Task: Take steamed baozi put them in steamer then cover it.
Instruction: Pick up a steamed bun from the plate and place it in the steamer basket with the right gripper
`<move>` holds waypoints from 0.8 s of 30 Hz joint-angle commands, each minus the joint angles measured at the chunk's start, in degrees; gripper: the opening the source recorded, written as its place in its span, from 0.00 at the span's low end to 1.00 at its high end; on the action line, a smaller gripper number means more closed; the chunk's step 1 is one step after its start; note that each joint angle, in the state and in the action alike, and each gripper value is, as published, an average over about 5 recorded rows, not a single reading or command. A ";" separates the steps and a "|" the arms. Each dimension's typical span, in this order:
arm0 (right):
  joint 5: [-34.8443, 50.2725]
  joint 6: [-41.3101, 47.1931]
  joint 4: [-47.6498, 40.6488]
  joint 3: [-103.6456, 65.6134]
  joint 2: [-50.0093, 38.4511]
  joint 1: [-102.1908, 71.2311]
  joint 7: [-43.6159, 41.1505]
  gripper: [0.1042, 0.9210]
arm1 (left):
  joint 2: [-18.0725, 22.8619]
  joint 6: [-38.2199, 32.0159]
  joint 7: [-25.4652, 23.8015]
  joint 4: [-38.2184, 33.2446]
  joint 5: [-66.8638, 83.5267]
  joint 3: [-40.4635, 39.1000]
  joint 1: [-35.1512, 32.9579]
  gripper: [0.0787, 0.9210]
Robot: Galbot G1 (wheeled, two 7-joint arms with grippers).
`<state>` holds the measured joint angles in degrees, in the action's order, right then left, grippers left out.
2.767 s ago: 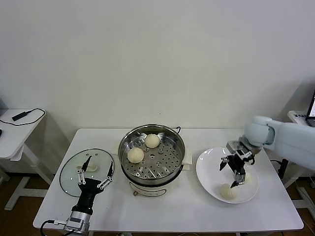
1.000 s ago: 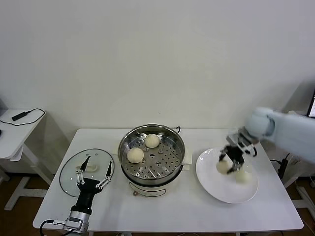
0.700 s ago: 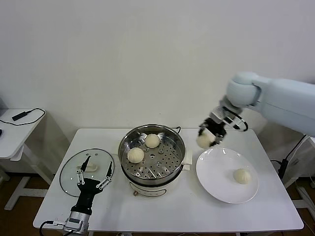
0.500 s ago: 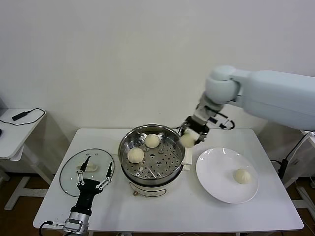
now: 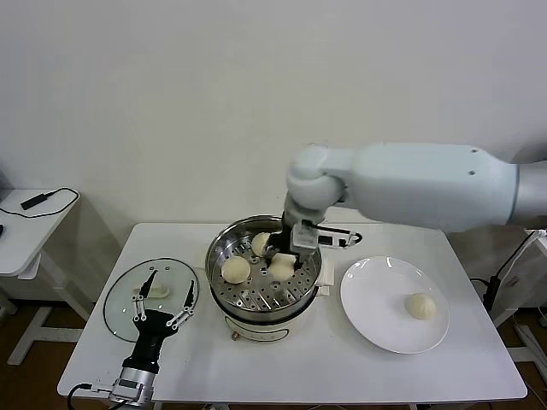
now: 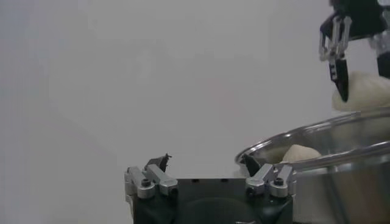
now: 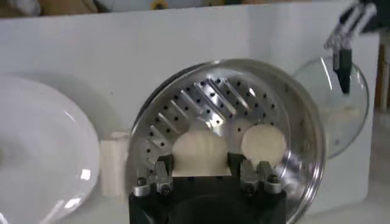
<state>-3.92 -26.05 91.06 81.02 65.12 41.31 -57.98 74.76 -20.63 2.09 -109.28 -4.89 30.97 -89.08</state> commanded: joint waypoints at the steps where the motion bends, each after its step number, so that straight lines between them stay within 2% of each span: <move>1: -8.16 -7.44 -0.35 -0.61 3.38 -5.10 3.42 0.65 | -0.04 -0.13 0.02 0.13 0.02 0.05 -0.05 0.88; 15: -9.57 -7.53 -0.86 -0.27 3.12 -7.36 2.64 0.68 | 0.07 -0.32 0.14 0.40 0.12 0.12 0.09 0.88; 24: -11.41 -7.20 -1.50 -1.75 3.07 -8.26 2.92 0.86 | 0.05 -0.40 0.15 0.84 0.78 0.56 0.25 0.88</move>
<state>-13.50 -32.59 89.71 79.96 67.99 34.03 -55.46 74.83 -21.02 2.24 -108.50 -4.22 31.51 -88.85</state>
